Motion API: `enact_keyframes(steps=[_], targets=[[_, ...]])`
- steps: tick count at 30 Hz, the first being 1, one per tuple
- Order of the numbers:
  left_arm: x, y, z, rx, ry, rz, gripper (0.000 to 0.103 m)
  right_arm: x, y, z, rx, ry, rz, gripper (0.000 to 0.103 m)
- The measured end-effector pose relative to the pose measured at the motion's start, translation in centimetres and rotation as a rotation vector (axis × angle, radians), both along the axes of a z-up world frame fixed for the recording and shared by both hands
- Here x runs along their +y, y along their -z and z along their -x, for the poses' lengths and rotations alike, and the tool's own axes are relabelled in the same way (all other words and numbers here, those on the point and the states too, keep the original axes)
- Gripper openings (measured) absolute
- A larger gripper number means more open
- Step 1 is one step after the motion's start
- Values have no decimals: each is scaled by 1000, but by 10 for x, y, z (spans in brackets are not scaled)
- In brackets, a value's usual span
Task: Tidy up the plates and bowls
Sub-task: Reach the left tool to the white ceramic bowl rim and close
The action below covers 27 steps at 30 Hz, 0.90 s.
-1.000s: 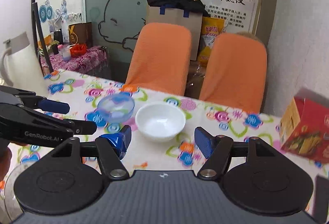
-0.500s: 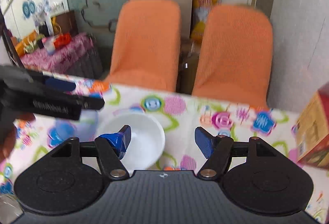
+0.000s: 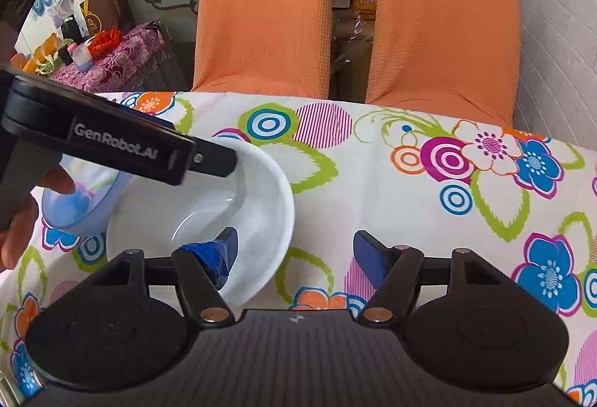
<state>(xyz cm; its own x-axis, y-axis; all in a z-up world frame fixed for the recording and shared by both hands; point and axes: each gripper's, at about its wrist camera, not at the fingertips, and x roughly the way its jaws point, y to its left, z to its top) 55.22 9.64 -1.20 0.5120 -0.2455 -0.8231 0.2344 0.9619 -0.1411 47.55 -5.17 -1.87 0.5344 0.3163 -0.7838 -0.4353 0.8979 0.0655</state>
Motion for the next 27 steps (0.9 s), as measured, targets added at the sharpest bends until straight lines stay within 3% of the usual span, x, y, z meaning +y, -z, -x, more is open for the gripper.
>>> enact_keyframes(steps=[11, 17, 20, 23, 27], targets=[[-7, 11, 5, -6, 17, -54, 75, 12, 10, 1, -32, -6, 18, 57], [-10, 12, 6, -5, 10, -46, 75, 7, 16, 9, -97, -11, -11, 59], [-9, 12, 6, -1, 5, -35, 75, 7, 13, 5, -74, 0, -7, 59], [-11, 12, 6, 2, 16, -47, 75, -7, 3, 8, -81, 36, -130, 59], [-13, 14, 6, 5, 17, -53, 75, -14, -3, 24, -128, 1, -121, 59]])
